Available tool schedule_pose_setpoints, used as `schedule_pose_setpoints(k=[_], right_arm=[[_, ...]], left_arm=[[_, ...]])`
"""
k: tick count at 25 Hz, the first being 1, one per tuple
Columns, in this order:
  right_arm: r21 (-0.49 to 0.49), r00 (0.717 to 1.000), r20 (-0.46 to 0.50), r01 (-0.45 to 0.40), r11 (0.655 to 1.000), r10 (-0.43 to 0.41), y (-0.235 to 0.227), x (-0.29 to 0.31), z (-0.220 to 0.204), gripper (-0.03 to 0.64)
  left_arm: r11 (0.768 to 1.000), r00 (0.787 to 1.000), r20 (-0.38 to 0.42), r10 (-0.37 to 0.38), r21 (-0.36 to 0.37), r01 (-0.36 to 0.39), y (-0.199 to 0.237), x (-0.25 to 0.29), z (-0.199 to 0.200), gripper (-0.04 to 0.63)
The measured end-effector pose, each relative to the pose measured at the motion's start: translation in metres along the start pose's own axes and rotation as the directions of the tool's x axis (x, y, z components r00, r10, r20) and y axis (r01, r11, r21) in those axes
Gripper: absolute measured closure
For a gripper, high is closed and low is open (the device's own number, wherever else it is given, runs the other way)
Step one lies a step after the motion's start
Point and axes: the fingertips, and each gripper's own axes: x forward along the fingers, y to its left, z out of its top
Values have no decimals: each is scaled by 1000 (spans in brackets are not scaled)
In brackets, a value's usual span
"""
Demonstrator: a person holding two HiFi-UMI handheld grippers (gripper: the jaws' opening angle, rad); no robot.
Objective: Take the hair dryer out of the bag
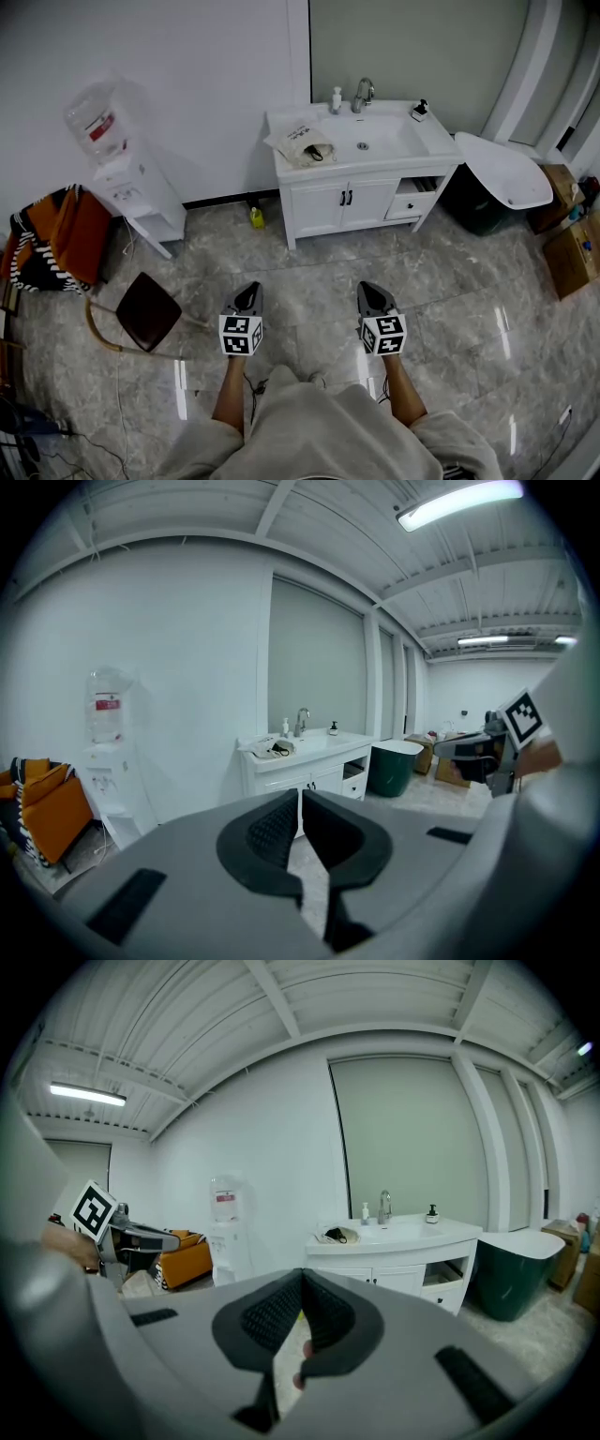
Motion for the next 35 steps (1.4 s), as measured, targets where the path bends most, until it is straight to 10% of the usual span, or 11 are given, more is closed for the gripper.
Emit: schedule_pose_setpoints(k=[3,13,35], right_arm=[[-3,1000,8,-18,1000,18,-2,6,3,617],[-11,995,-20,-101,995,101,1,43,0,246],[-43,998,-34,-47,998,45,-50,260,81,227]], left_arm=[[1000,1000,15,7,-6,-7,-1,5,4,577],[996,996,17,-83,-16,83,-6,40,3,327],[984,983,24,-180,-2,180,109,250,85,308]])
